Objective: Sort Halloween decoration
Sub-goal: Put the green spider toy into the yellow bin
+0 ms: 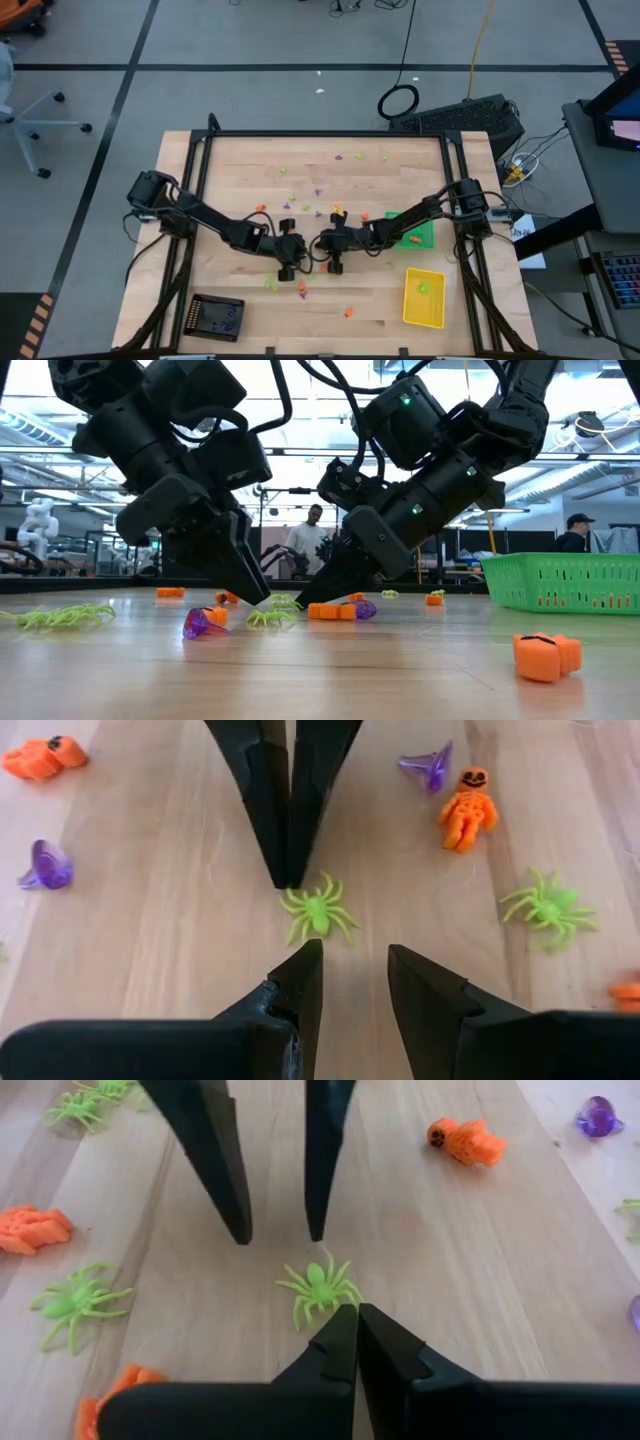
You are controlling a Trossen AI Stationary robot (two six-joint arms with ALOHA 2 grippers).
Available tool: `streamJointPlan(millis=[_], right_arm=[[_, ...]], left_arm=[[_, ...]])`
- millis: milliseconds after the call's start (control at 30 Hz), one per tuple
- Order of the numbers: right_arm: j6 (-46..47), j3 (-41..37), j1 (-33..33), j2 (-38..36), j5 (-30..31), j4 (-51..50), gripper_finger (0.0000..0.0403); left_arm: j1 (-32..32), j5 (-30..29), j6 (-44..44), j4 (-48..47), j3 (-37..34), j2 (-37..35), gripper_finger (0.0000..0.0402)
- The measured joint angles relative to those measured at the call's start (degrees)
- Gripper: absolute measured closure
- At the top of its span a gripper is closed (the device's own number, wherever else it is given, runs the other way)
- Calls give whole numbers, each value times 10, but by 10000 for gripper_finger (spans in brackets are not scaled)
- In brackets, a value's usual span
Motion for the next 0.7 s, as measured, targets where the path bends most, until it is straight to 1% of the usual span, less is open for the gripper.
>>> streamJointPlan(millis=[133, 300, 400, 533, 700], right_arm=[[2, 0, 8, -1, 20, 0, 368], [4, 0, 15, -22, 18, -13, 309], [5, 0, 20, -38, 15, -26, 283], [7, 0, 26, -42, 15, -35, 272], [21, 0, 26, -28, 16, -31, 279]], left_arm=[[-6, -22, 0, 0, 0, 0, 285], [-3, -33, 2, 0, 0, 4, 285], [-3, -33, 3, 2, 0, 4, 286], [-2, -33, 4, 16, 0, 4, 286], [3, -33, 4, 20, 0, 4, 286]])
